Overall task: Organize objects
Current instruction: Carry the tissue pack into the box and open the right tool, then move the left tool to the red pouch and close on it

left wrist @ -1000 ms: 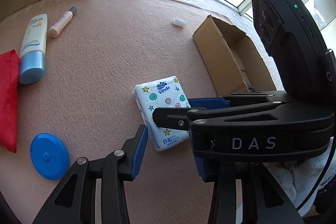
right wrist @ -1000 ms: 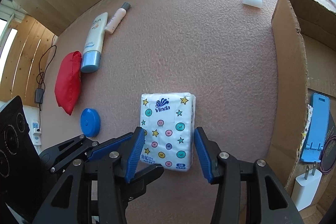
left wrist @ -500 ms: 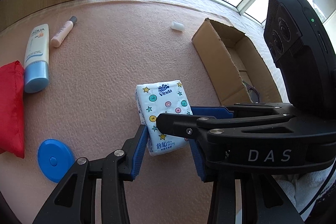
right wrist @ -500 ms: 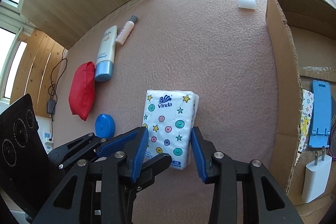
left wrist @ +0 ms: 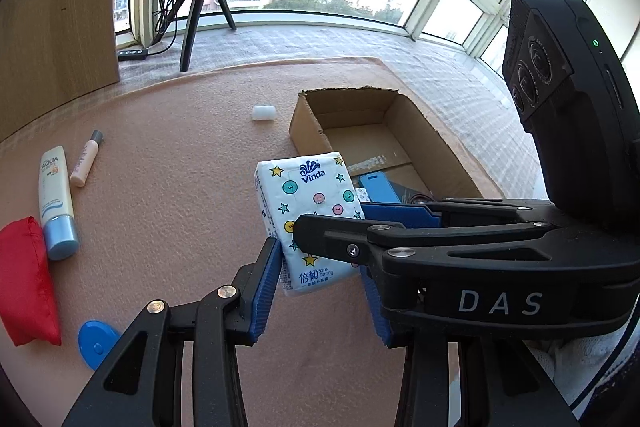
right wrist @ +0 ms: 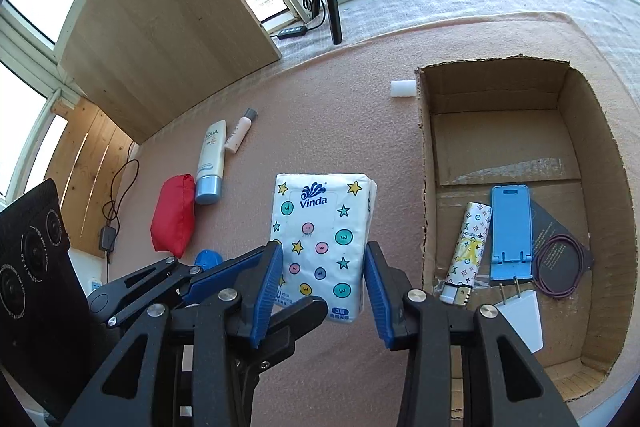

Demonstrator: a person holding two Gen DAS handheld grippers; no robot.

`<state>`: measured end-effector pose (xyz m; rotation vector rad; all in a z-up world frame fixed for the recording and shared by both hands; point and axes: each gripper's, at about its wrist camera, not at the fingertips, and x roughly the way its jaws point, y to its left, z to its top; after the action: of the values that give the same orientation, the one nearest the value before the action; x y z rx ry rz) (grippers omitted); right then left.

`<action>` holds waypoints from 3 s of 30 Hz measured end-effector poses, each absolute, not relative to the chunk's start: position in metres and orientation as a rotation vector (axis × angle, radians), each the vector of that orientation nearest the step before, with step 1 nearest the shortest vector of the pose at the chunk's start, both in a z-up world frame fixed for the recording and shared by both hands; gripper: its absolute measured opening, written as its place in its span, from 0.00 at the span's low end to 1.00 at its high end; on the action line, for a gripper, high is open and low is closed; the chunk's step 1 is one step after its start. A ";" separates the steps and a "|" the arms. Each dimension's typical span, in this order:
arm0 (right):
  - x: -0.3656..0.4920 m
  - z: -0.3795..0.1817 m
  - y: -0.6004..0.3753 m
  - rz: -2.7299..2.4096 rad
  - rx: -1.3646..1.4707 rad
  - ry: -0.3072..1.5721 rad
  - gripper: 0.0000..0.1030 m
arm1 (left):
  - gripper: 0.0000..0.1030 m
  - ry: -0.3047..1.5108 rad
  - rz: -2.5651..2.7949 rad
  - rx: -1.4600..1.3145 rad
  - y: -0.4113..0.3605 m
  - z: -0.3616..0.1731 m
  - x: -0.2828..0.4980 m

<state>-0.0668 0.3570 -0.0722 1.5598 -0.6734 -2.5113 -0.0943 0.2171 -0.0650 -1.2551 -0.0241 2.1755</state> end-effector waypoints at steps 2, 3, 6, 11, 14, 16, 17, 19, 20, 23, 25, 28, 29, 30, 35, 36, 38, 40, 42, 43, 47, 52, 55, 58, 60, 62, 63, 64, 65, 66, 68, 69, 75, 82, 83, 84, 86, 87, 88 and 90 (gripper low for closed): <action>-0.059 -0.068 0.369 -2.540 1.551 -0.685 0.37 | 0.42 -0.008 2.158 -1.237 0.232 -0.062 -0.091; -0.054 -0.066 0.376 -2.552 1.546 -0.697 0.37 | 0.42 -0.001 2.148 -1.229 0.239 -0.060 -0.089; -0.041 -0.062 0.395 -2.586 1.536 -0.728 0.37 | 0.42 0.018 2.117 -1.205 0.262 -0.056 -0.084; -0.023 -0.062 0.421 -2.633 1.538 -0.770 0.37 | 0.42 0.043 2.065 -1.185 0.296 -0.055 -0.075; -0.016 -0.066 0.431 -2.639 1.547 -0.804 0.37 | 0.42 0.056 2.041 -1.186 0.311 -0.058 -0.071; -0.012 -0.068 0.437 -2.644 1.552 -0.814 0.37 | 0.42 0.062 2.028 -1.189 0.320 -0.060 -0.068; -0.010 -0.069 0.440 -2.646 1.554 -0.819 0.37 | 0.42 0.064 2.024 -1.190 0.323 -0.061 -0.067; -0.008 -0.070 0.442 -2.652 1.555 -0.818 0.37 | 0.42 0.067 2.018 -1.191 0.327 -0.062 -0.067; -0.008 -0.070 0.443 -2.654 1.555 -0.817 0.37 | 0.42 0.068 2.017 -1.191 0.329 -0.063 -0.067; -0.005 -0.072 0.446 -2.654 1.559 -0.818 0.37 | 0.42 0.069 2.014 -1.194 0.333 -0.064 -0.065; -0.005 -0.073 0.448 -2.651 1.566 -0.821 0.37 | 0.42 0.076 2.012 -1.199 0.334 -0.065 -0.063; -0.005 -0.076 0.449 -2.645 1.574 -0.833 0.37 | 0.47 0.066 2.014 -1.215 0.334 -0.067 -0.066; -0.005 -0.076 0.450 -2.646 1.583 -0.834 0.40 | 0.50 0.066 2.015 -1.215 0.334 -0.067 -0.065; -0.005 -0.077 0.450 -2.647 1.588 -0.836 0.42 | 0.53 0.069 2.020 -1.218 0.333 -0.067 -0.065; -0.005 -0.075 0.447 -2.656 1.575 -0.834 0.43 | 0.54 0.057 2.035 -1.218 0.324 -0.065 -0.064; -0.005 -0.073 0.446 -2.662 1.569 -0.831 0.43 | 0.54 0.053 2.039 -1.218 0.321 -0.064 -0.064; -0.005 -0.071 0.443 -2.663 1.559 -0.829 0.43 | 0.54 0.047 2.049 -1.214 0.315 -0.062 -0.064; -0.007 -0.068 0.440 -2.666 1.553 -0.823 0.43 | 0.54 0.040 2.062 -1.211 0.307 -0.059 -0.064; -0.008 -0.066 0.435 -2.675 1.545 -0.815 0.43 | 0.54 0.034 2.075 -1.211 0.297 -0.057 -0.064; -0.009 -0.064 0.432 -2.675 1.537 -0.814 0.43 | 0.54 0.029 2.084 -1.211 0.291 -0.055 -0.064; -0.016 -0.062 0.415 -2.647 1.517 -0.813 0.43 | 0.54 0.002 2.135 -1.219 0.260 -0.050 -0.066; -0.030 -0.063 0.382 -2.587 1.509 -0.781 0.43 | 0.54 -0.041 2.217 -1.243 0.206 -0.049 -0.073; -0.037 -0.064 0.363 -2.559 1.512 -0.762 0.43 | 0.54 -0.072 2.273 -1.272 0.168 -0.051 -0.080; -0.042 -0.065 0.345 -2.542 1.520 -0.738 0.43 | 0.54 -0.108 2.334 -1.306 0.126 -0.054 -0.091; -0.043 -0.066 0.334 -2.535 1.524 -0.725 0.43 | 0.54 -0.134 2.374 -1.330 0.100 -0.056 -0.098; -0.044 -0.066 0.324 -2.527 1.529 -0.715 0.43 | 0.54 -0.158 2.413 -1.353 0.075 -0.058 -0.108; -0.044 -0.066 0.319 -2.523 1.532 -0.706 0.43 | 0.54 -0.171 2.428 -1.365 0.063 -0.060 -0.113; -0.043 -0.066 0.315 -2.525 1.535 -0.696 0.43 | 0.54 -0.183 2.444 -1.378 0.051 -0.062 -0.117; -0.043 -0.066 0.312 -2.530 1.536 -0.687 0.43 | 0.54 -0.193 2.455 -1.390 0.041 -0.064 -0.121; -0.042 -0.065 0.308 -2.534 1.538 -0.677 0.43 | 0.54 -0.205 2.465 -1.404 0.030 -0.066 -0.126; -0.041 -0.065 0.302 -2.537 1.539 -0.669 0.43 | 0.54 -0.218 2.482 -1.428 0.012 -0.071 -0.137; -0.041 -0.065 0.300 -2.536 1.541 -0.667 0.43 | 0.54 -0.223 2.492 -1.438 0.004 -0.072 -0.142; -0.039 -0.067 0.289 -2.536 1.565 -0.654 0.43 | 0.54 -0.147 2.530 -1.492 -0.024 -0.083 -0.178; -0.038 -0.070 0.286 -2.540 1.593 -0.648 0.43 | 0.54 -0.171 2.516 -1.559 -0.040 -0.098 -0.216; -0.038 -0.071 0.286 -2.541 1.598 -0.646 0.43 | 0.54 -0.177 2.513 -1.566 -0.041 -0.100 -0.220; -0.038 -0.071 0.286 -2.542 1.603 -0.645 0.43 | 0.54 -0.182 2.511 -1.576 -0.043 -0.102 -0.223; -0.038 -0.073 0.287 -2.540 1.611 -0.646 0.43 | 0.54 -0.180 2.508 -1.602 -0.045 -0.109 -0.230; -0.039 -0.073 0.287 -2.539 1.613 -0.644 0.43 | 0.54 -0.173 2.509 -1.614 -0.047 -0.113 -0.233; -0.039 -0.073 0.286 -2.538 1.614 -0.640 0.43 | 0.54 -0.171 2.506 -1.624 -0.048 -0.116 -0.235; -0.040 -0.074 0.286 -2.535 1.615 -0.636 0.43 | 0.54 -0.171 2.500 -1.640 -0.051 -0.122 -0.236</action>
<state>-0.0404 0.2857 -0.0741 1.6155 -0.6355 -2.5353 -0.2361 -0.0508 -0.1220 -1.6395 -0.1708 2.4998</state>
